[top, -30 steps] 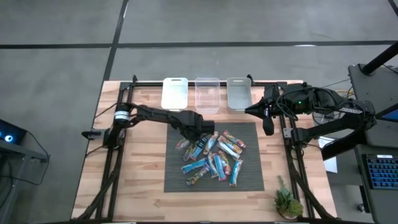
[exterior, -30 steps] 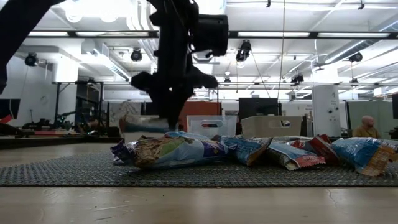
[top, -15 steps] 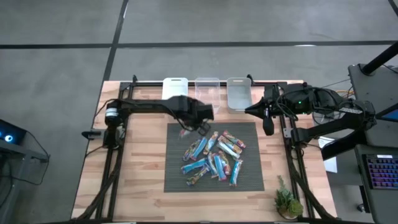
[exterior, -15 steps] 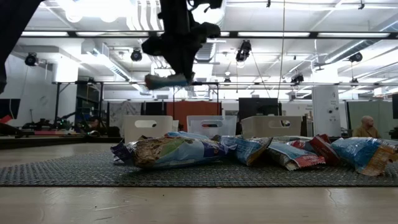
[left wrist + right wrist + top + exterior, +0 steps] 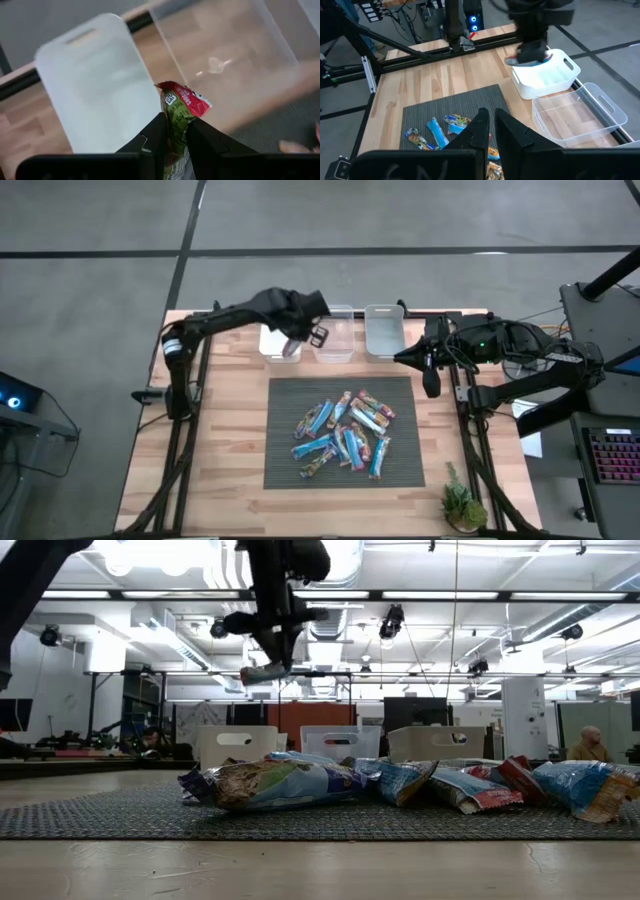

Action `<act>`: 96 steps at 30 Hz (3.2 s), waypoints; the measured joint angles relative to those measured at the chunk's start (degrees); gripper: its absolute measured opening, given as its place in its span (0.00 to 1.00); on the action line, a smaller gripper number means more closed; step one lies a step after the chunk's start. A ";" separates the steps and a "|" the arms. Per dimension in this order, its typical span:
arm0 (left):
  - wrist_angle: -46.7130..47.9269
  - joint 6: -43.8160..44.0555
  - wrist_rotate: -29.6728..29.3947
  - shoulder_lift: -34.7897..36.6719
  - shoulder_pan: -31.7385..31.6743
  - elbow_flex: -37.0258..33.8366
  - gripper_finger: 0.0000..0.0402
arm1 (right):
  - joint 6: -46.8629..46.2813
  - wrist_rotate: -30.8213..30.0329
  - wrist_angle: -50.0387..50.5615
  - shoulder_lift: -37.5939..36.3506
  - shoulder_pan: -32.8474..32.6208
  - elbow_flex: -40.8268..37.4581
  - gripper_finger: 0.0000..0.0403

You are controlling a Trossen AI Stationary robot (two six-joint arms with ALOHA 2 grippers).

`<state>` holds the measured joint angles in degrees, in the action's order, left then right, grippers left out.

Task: Pick and place Granola Bars by type
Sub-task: Put the red granola bar into the white bin

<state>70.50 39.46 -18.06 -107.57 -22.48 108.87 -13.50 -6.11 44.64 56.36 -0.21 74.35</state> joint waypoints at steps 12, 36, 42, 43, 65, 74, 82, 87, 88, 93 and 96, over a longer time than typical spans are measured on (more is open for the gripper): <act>-0.74 -0.02 0.20 -0.02 -10.54 -0.45 0.13 | 0.04 0.00 0.02 -0.02 0.00 0.00 0.06; -4.74 1.13 3.08 -0.09 -15.69 -7.70 0.13 | 0.15 0.02 0.07 -0.02 0.00 0.00 0.06; -7.25 1.36 4.72 -0.09 -18.06 -10.73 0.13 | 0.15 0.04 0.09 0.00 0.00 0.00 0.06; -7.59 1.39 5.06 -0.09 -18.34 -11.05 0.13 | 0.16 0.04 0.09 -0.01 0.00 0.00 0.06; -10.35 4.07 8.24 -0.11 -19.78 -16.71 0.13 | 0.17 0.04 0.11 -0.02 0.00 0.00 0.06; -10.53 4.07 8.78 -0.11 -19.78 -16.71 0.13 | 0.17 0.04 0.10 -0.02 0.00 0.00 0.06; -10.56 4.06 9.05 -0.11 -19.78 -16.71 0.13 | 0.17 0.04 0.09 -0.02 -0.02 0.00 0.06; -10.55 2.92 9.09 -0.11 -19.78 -16.71 0.13 | 0.17 0.04 0.09 -0.02 0.00 0.00 0.06; -10.56 2.84 9.14 -0.11 -19.78 -16.71 0.13 | 0.17 0.04 0.09 0.00 0.00 0.00 0.06; -10.56 2.89 9.29 -0.11 -19.78 -16.71 0.13 | 0.20 0.04 0.09 0.00 -0.01 0.00 0.06; -10.56 2.89 9.54 -0.11 -19.78 -16.71 0.13 | 0.20 0.04 0.09 -0.01 0.00 0.00 0.06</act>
<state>59.94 42.35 -8.52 -107.68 -42.26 92.16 -13.30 -6.07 44.73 56.35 -0.21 74.35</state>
